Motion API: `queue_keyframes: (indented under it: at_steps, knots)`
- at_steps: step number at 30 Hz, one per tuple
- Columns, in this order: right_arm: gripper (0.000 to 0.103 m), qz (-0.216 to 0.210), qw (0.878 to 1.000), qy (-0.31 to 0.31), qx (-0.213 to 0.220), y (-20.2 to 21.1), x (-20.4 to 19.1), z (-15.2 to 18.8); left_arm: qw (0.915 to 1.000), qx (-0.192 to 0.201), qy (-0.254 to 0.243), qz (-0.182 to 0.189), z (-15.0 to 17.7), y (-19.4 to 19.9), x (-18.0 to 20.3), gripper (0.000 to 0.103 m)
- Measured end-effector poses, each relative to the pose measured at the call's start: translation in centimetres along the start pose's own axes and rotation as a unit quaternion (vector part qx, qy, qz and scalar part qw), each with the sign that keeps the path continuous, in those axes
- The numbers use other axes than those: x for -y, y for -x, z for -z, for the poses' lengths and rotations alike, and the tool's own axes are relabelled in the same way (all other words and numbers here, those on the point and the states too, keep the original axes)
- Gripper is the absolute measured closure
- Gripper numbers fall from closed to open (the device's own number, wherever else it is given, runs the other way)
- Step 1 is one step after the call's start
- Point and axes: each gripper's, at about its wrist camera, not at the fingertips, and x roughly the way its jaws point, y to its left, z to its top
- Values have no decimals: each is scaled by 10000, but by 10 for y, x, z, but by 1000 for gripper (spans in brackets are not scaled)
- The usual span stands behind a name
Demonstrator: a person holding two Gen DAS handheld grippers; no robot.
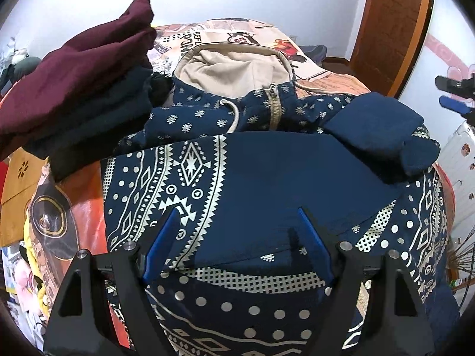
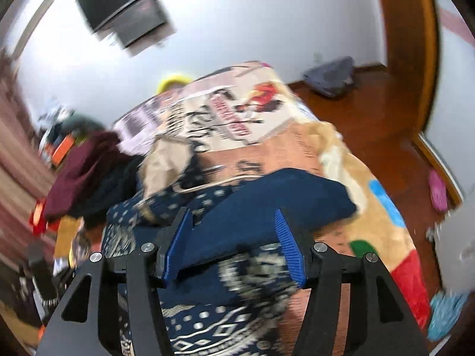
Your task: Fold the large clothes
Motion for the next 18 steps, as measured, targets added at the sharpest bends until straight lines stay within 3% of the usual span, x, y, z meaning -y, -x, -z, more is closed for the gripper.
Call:
queue_keyframes:
  at_steps: [5,10,17,18]
  knots:
    - [49,163,9969,-717,-281,-27,43,1,10000,-69,-20,32,-1,-5,4,24]
    - [49,-26,9899,-1224,-719,-56,62,10,9999,-143,-1,32,-2,-10,6,24]
    - [49,-284,9853,-1583,-580,-70,71,5,9998,-180,-5,14,-1,-13,5,24]
    - [54,-246,9861,-1551,-539,-71,70,4,9998,-178,0,12,0,-13,5,24]
